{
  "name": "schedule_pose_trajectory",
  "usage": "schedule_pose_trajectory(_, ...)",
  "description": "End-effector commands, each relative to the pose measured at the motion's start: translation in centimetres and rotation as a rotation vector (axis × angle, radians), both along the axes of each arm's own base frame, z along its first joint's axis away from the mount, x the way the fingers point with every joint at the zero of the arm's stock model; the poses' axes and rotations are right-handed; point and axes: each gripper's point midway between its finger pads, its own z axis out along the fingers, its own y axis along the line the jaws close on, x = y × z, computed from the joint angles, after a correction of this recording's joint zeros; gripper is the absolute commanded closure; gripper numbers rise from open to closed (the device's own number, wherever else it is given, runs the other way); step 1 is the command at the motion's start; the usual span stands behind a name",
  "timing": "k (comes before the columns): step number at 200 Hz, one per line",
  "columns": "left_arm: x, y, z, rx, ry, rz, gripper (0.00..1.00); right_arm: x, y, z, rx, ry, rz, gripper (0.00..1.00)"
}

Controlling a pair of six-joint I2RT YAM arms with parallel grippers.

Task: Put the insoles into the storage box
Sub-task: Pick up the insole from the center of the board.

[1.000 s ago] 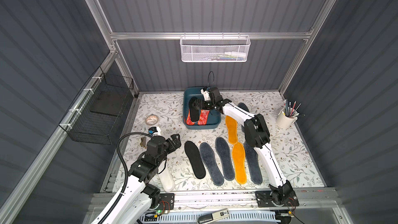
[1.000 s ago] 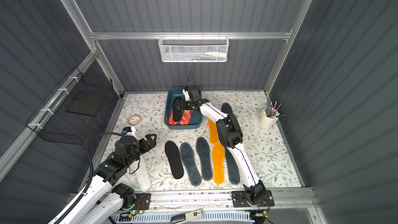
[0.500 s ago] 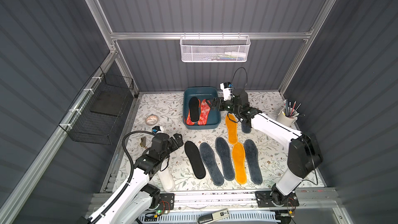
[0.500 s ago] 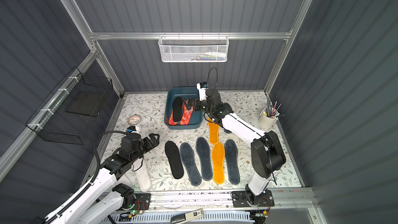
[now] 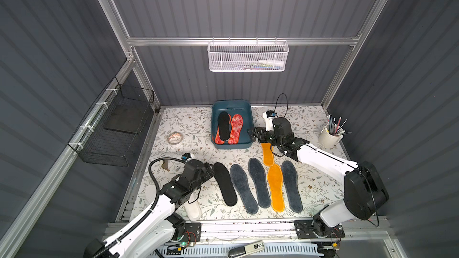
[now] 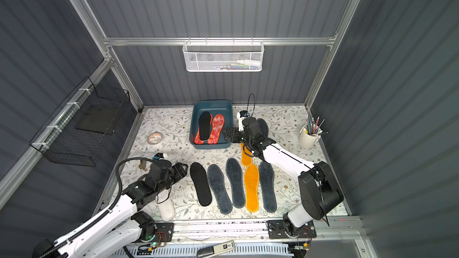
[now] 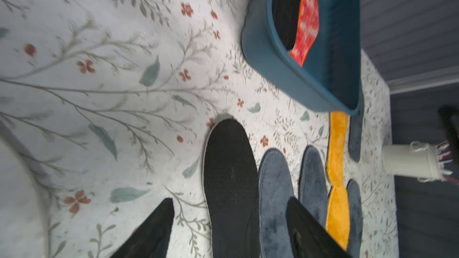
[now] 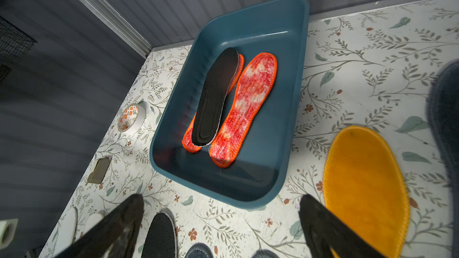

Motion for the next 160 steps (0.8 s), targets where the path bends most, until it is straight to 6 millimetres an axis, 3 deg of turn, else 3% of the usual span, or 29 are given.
schedule_pose_trajectory(1,-0.9,-1.5,-0.8,0.037,0.054,-0.005,0.34,0.6,-0.1,0.8,0.004,-0.005,-0.023,0.01)
schedule_pose_trajectory(34,-2.5,-4.0,-3.1,0.069,0.149,-0.048,0.44,0.7,-0.3,0.8,-0.005,-0.006,-0.029,0.01)
schedule_pose_trajectory(68,-3.5,-5.4,-4.1,0.094,0.197,-0.074,0.48,0.6,-0.8,0.3,-0.022,0.002,-0.039,0.01)
schedule_pose_trajectory(160,-4.5,-4.0,-5.7,0.175,0.27,-0.037,0.54,0.5,-1.1,0.0,-0.026,0.014,-0.043,0.01)
